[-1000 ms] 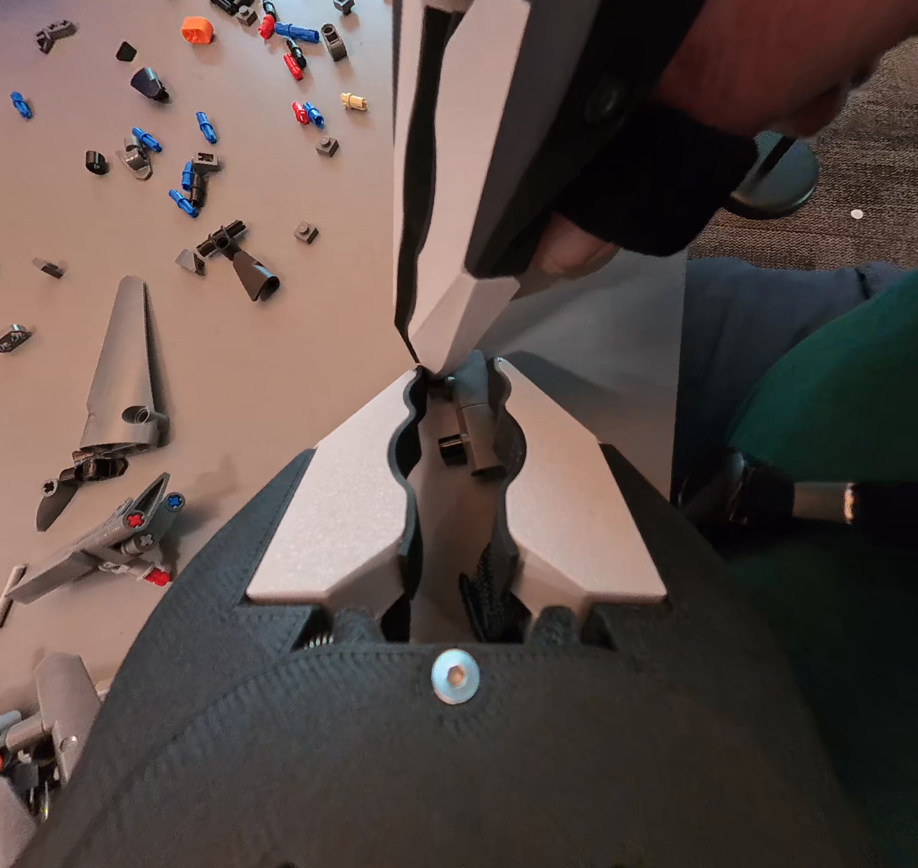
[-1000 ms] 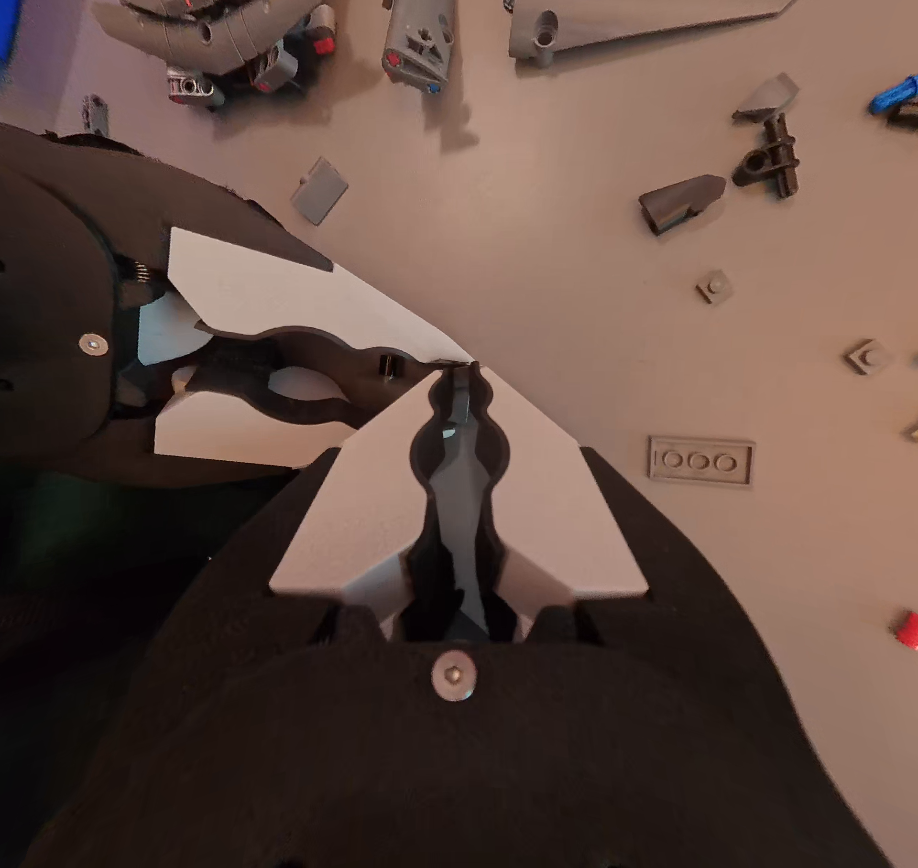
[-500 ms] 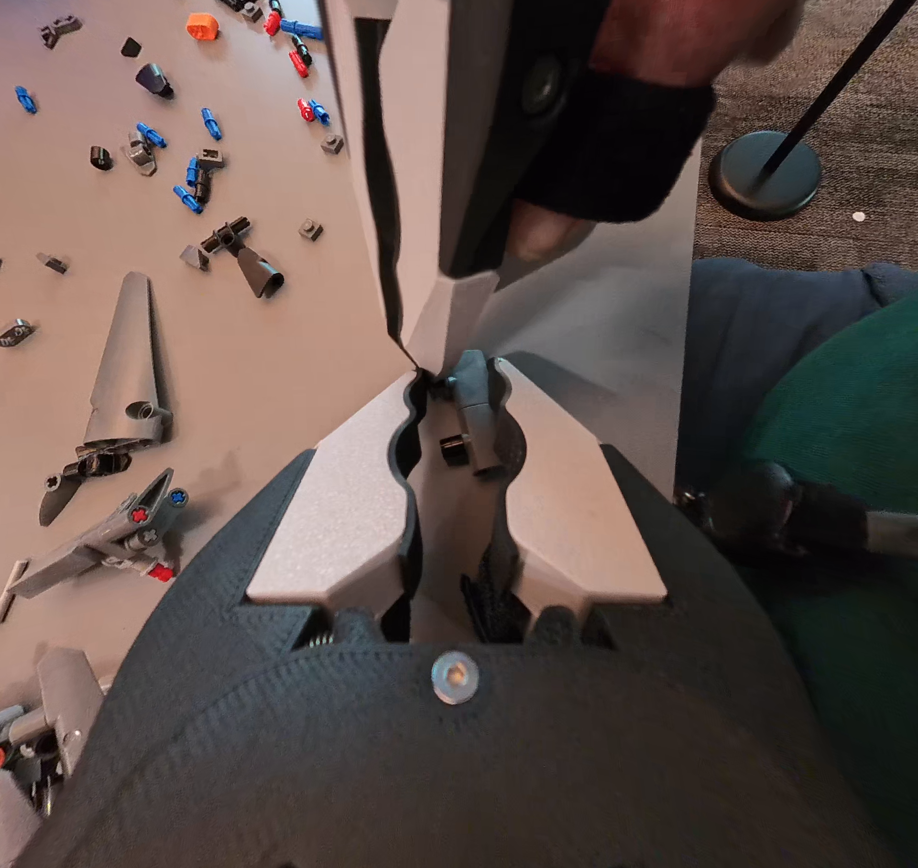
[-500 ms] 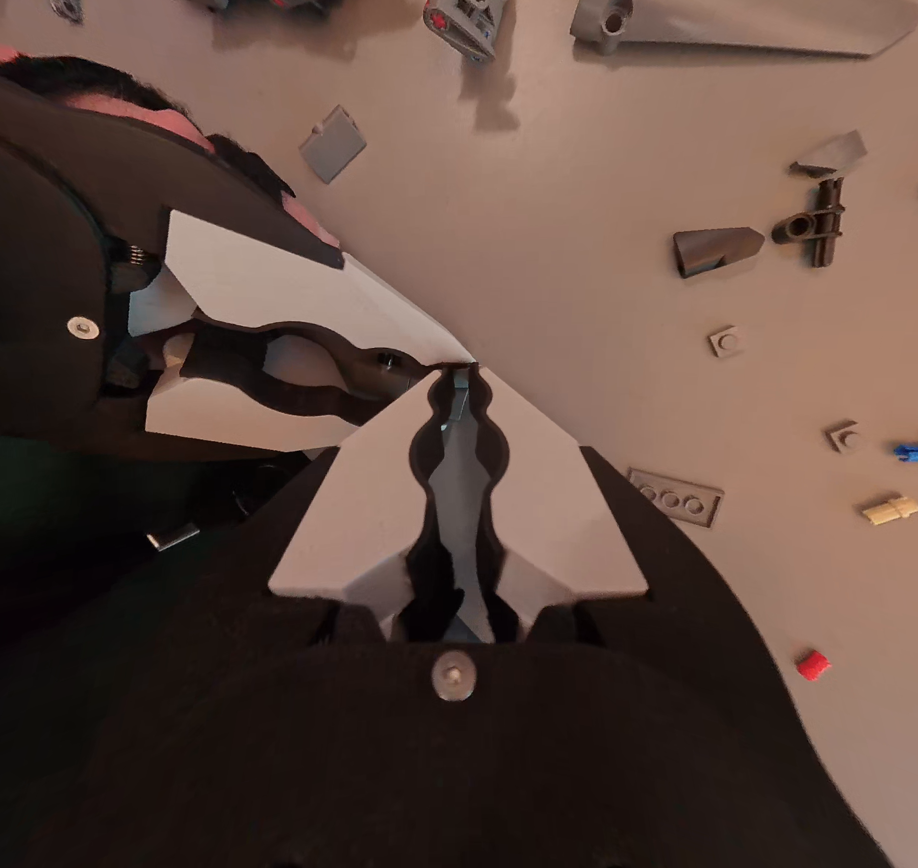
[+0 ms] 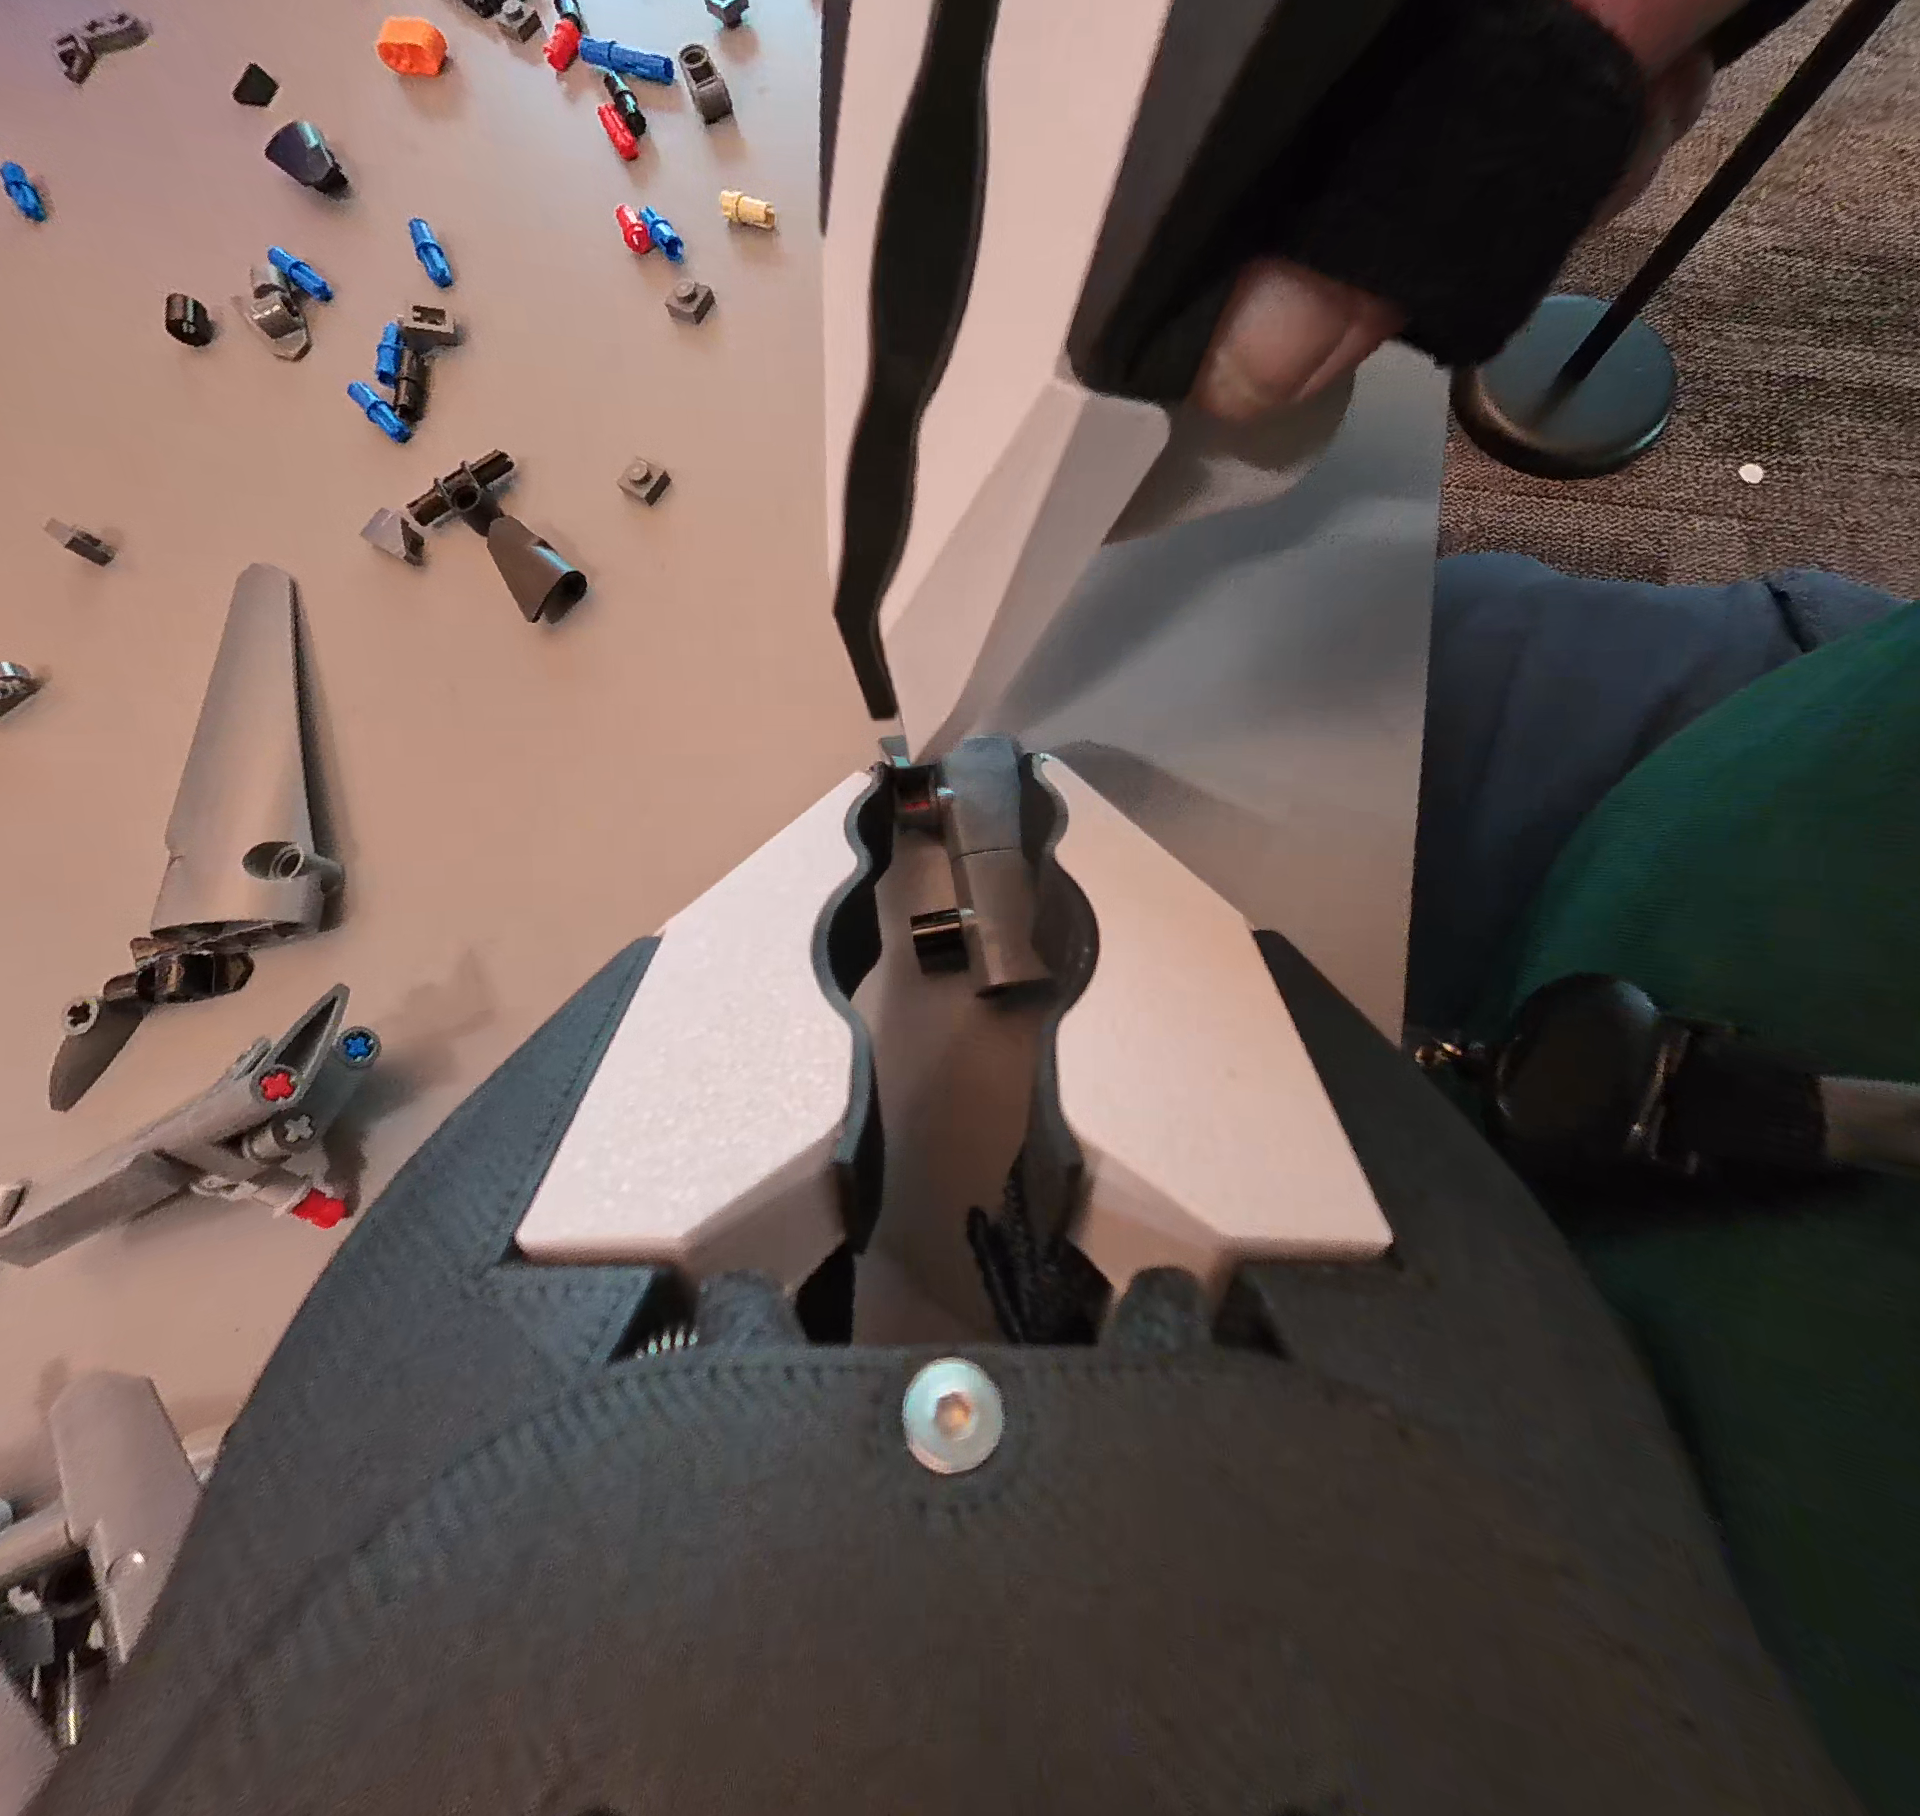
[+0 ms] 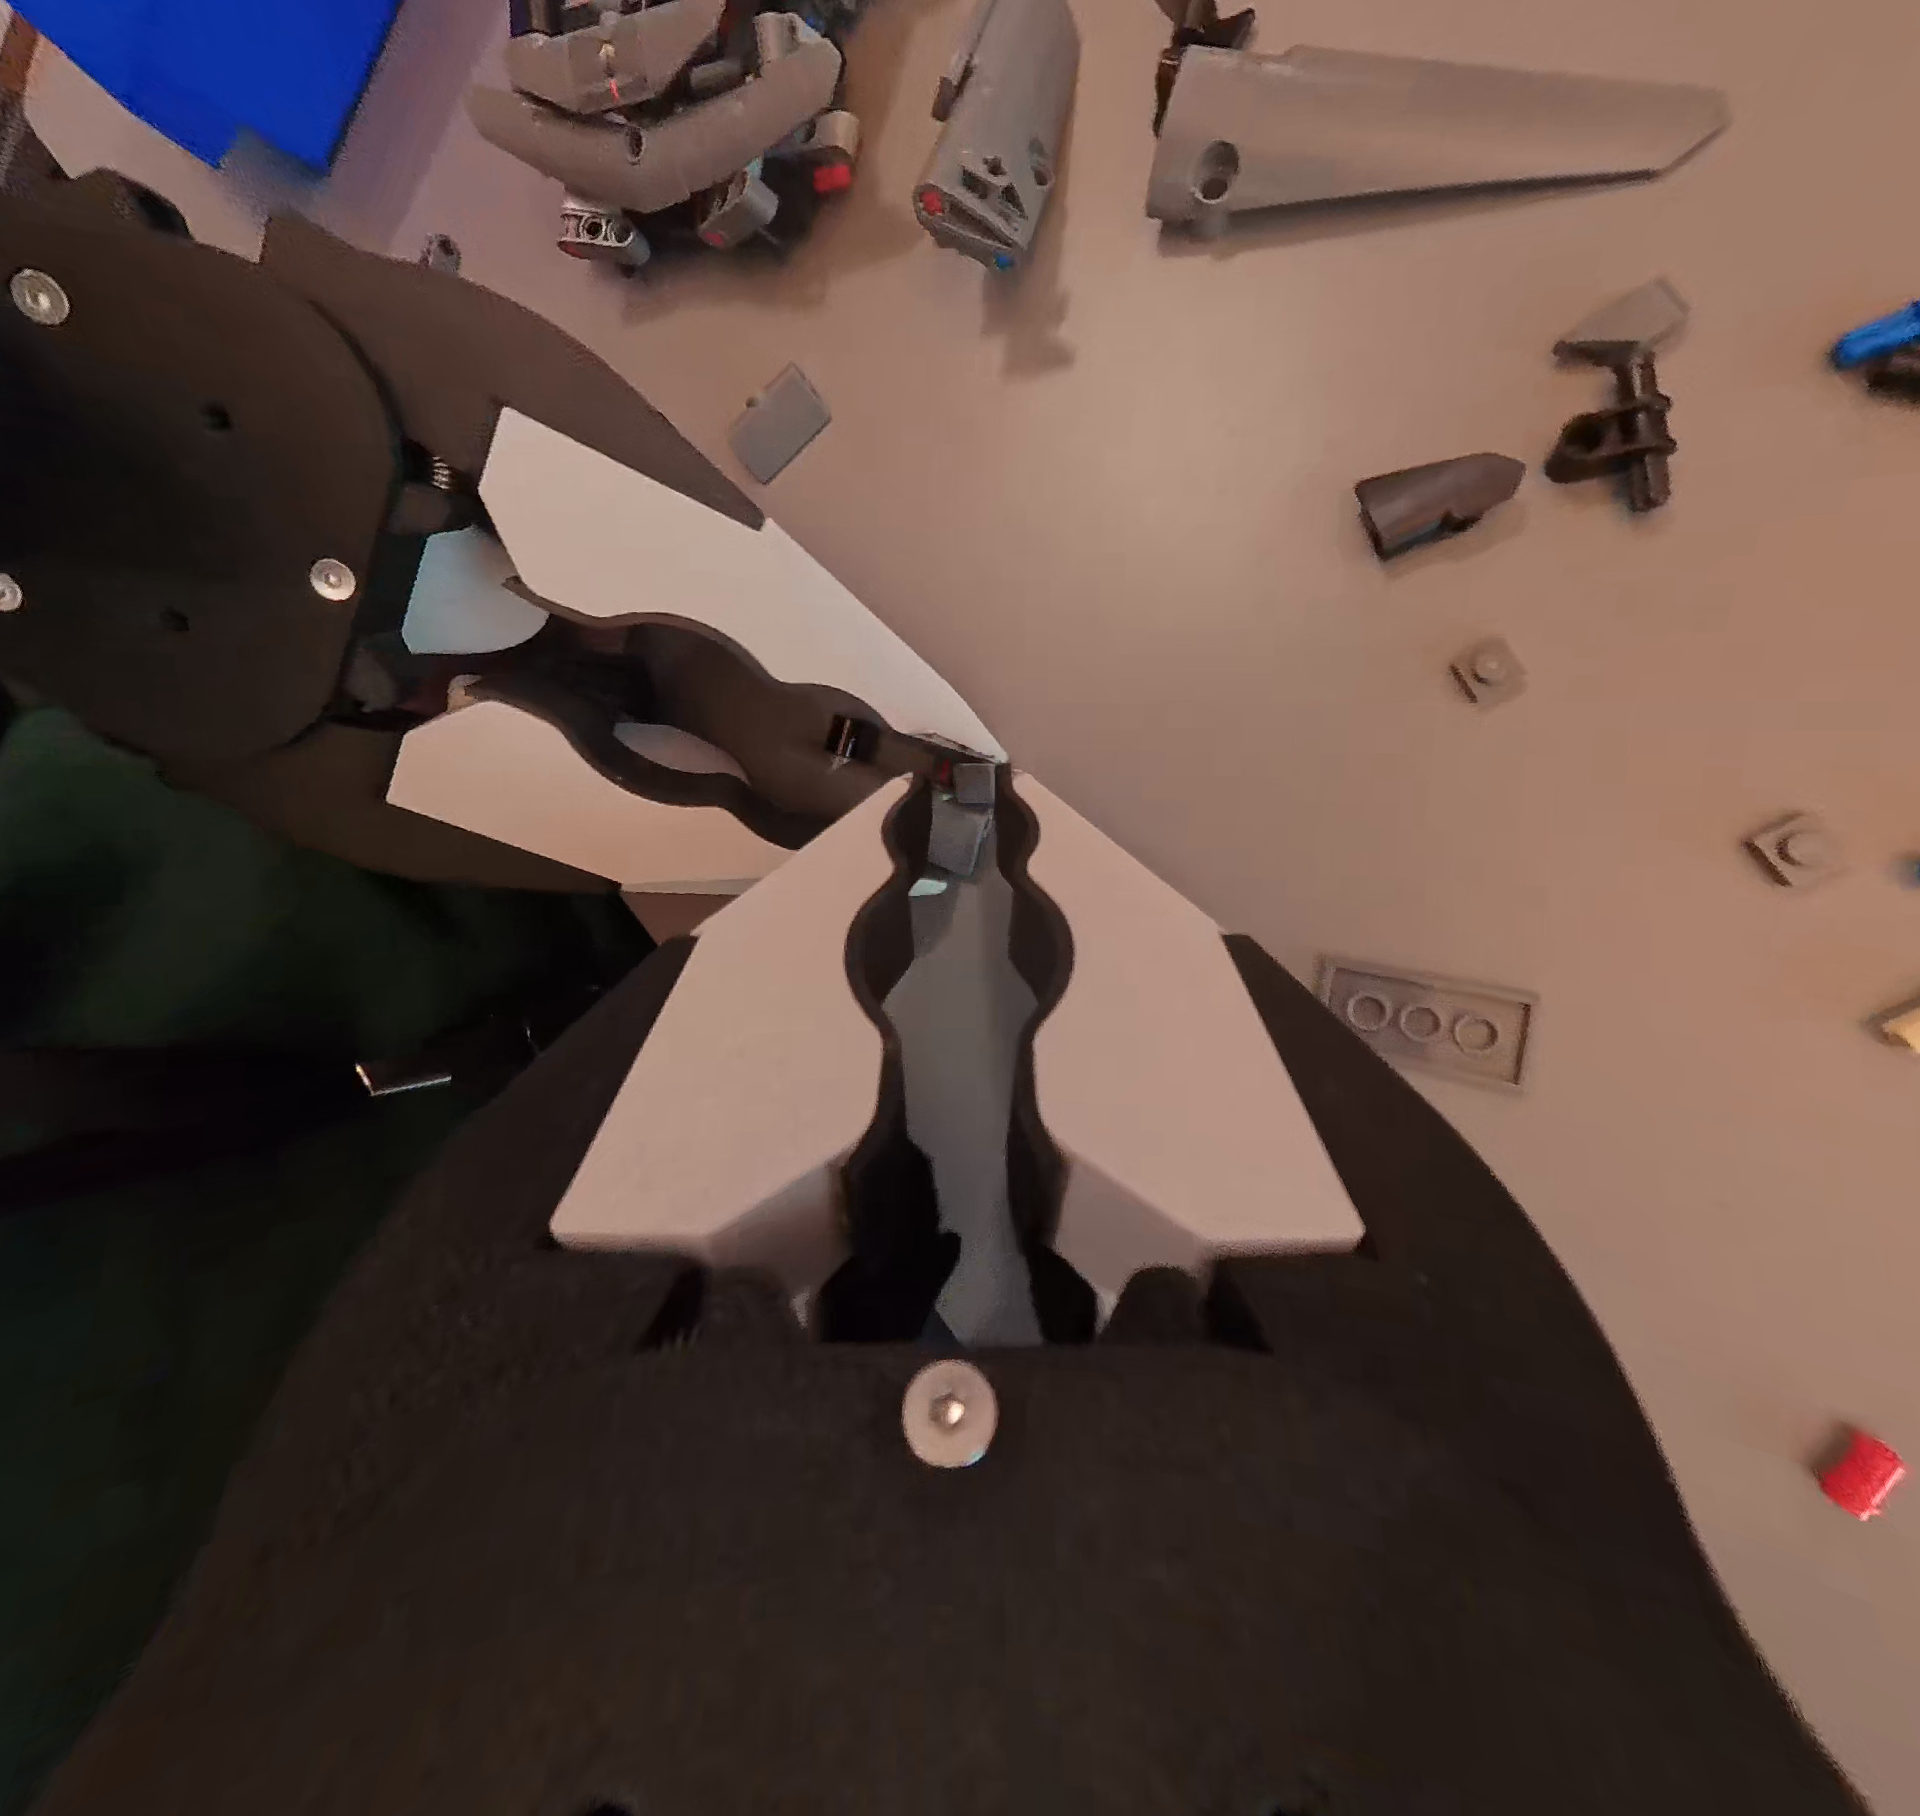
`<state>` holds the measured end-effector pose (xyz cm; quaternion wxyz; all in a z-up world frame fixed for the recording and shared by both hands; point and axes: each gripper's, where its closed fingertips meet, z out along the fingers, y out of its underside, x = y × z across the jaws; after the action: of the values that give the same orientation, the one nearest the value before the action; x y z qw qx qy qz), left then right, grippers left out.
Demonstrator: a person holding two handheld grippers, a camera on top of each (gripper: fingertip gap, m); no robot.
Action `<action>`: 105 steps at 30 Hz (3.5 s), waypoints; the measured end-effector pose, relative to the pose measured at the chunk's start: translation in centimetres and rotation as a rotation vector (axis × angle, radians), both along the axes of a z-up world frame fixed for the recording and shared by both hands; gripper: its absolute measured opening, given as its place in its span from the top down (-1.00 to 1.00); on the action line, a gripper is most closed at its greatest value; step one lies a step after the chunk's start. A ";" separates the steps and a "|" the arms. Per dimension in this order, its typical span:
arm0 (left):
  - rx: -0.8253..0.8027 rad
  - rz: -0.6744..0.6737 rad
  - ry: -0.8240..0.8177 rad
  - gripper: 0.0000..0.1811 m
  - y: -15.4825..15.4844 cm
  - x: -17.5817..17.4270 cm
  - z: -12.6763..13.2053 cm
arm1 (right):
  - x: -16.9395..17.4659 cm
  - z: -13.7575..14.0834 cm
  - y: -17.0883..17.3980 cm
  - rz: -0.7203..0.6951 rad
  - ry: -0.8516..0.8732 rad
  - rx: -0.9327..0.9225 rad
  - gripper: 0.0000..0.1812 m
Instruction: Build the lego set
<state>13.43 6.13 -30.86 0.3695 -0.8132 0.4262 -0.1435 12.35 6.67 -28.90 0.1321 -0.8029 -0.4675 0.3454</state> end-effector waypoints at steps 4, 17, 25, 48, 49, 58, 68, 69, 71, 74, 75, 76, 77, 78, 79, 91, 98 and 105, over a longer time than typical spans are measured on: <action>-0.003 0.000 -0.002 0.75 0.0 0.0 0.0 | -0.2 -0.3 0.3 -0.025 0.012 0.010 1.00; -0.008 -0.002 -0.006 0.75 0.0 0.0 0.0 | -0.3 -0.8 0.0 -0.028 0.080 -0.048 0.94; -0.023 0.007 -0.015 0.63 -0.4 -0.6 0.0 | -0.4 -0.9 0.1 -0.037 0.054 -0.028 0.95; 0.079 -0.005 0.071 0.80 -0.8 -0.6 0.0 | -0.3 -1.2 0.3 -0.178 -0.011 -0.035 0.94; 0.079 -0.005 0.071 0.80 -0.8 -0.6 0.0 | -0.3 -1.3 0.3 -0.188 -0.020 -0.031 0.94; 0.074 -0.005 0.064 0.79 -0.8 -0.6 0.1 | -0.3 -1.3 0.4 -0.264 -0.033 -0.011 0.94; 0.068 -0.002 0.048 0.84 -0.5 -0.5 0.1 | -0.2 -1.3 0.8 -0.156 -0.072 0.071 0.95; 0.070 0.002 0.047 0.83 -0.5 -0.5 0.2 | -0.1 -1.2 0.9 -0.148 -0.071 0.081 0.96; 0.065 0.015 0.025 0.73 -0.3 -0.7 0.4 | -0.3 -1.0 1.1 -0.135 -0.054 0.115 0.95; 0.082 0.048 -0.072 0.65 0.1 -1.3 1.8 | -1.2 0.2 1.6 -0.137 0.055 0.142 0.95; 0.090 0.060 -0.112 0.63 0.2 -1.6 2.4 | -1.6 0.9 1.8 -0.129 0.099 0.165 0.95; 0.077 0.078 -0.170 0.58 0.3 -1.9 3.1 | -1.9 1.5 2.0 -0.116 0.123 0.201 0.95; 0.063 0.089 -0.240 0.53 0.3 -2.2 4.0 | -2.2 2.0 2.2 -0.104 0.142 0.238 0.95; 0.054 0.106 -0.325 0.53 0.4 -2.6 5.1 | -2.7 2.9 2.3 -0.085 0.181 0.275 0.95; 0.032 0.123 -0.410 0.52 0.4 -3.1 6.3 | -3.1 3.8 2.4 -0.066 0.215 0.320 0.95; -0.352 0.017 -1.229 0.49 -0.5 -6.1 15.5 | -5.6 13.5 1.0 0.143 0.527 0.683 0.96; -0.417 -0.110 -1.427 0.74 -2.3 -5.5 18.4 | -7.0 17.1 -1.4 0.259 0.667 0.778 0.96; -0.217 -0.025 -1.361 0.88 -2.6 -5.6 19.6 | -7.8 18.7 -2.1 0.257 0.737 0.784 0.96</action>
<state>7.86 3.49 -11.27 0.4698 -0.5695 0.0918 -0.6682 4.59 4.53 -10.21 0.5327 -0.4563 -0.5780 0.4170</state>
